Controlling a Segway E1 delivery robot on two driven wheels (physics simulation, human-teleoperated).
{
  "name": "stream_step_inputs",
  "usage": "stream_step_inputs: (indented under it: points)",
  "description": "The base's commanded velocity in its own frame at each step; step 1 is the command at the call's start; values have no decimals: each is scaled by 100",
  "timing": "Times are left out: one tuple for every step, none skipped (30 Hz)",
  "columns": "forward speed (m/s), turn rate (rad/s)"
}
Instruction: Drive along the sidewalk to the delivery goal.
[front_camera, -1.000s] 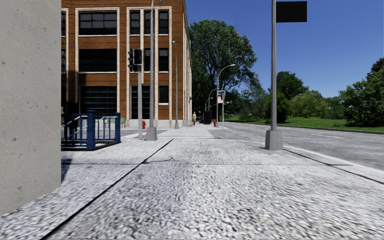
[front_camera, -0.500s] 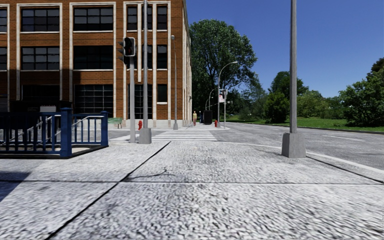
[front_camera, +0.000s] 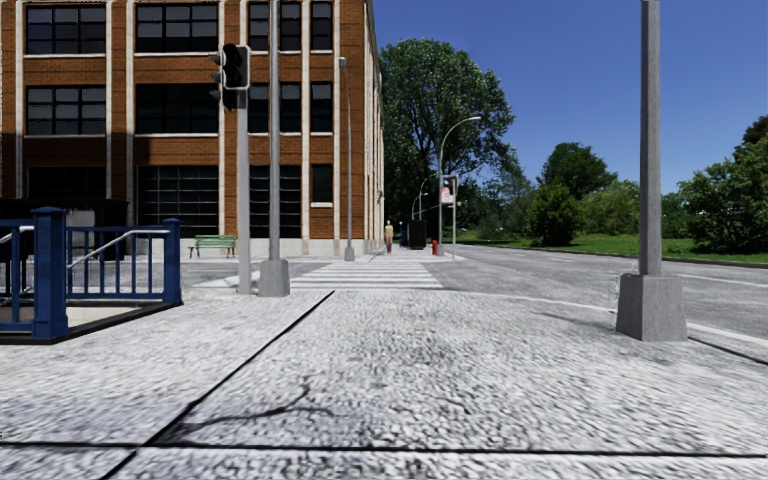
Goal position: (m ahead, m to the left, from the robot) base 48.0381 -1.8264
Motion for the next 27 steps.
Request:
stream_step_inputs:
  points:
    - [196, 0]
    - [196, 0]
    - [196, 0]
    - [196, 0]
    - [196, 0]
    - [196, 0]
    - [196, 0]
    - [196, 2]
    - [196, 6]
    - [196, 8]
    - [196, 8]
    - [196, 9]
    - [196, 10]
    - [196, 10]
    - [196, 10]
    - [196, 1]
    - [196, 0]
    - [196, 0]
    - [196, 0]
    - [196, 0]
    - [196, 0]
    - [196, 0]
    - [196, 0]
    - [196, 0]
    - [196, 0]
    - [196, 0]
    - [196, 0]
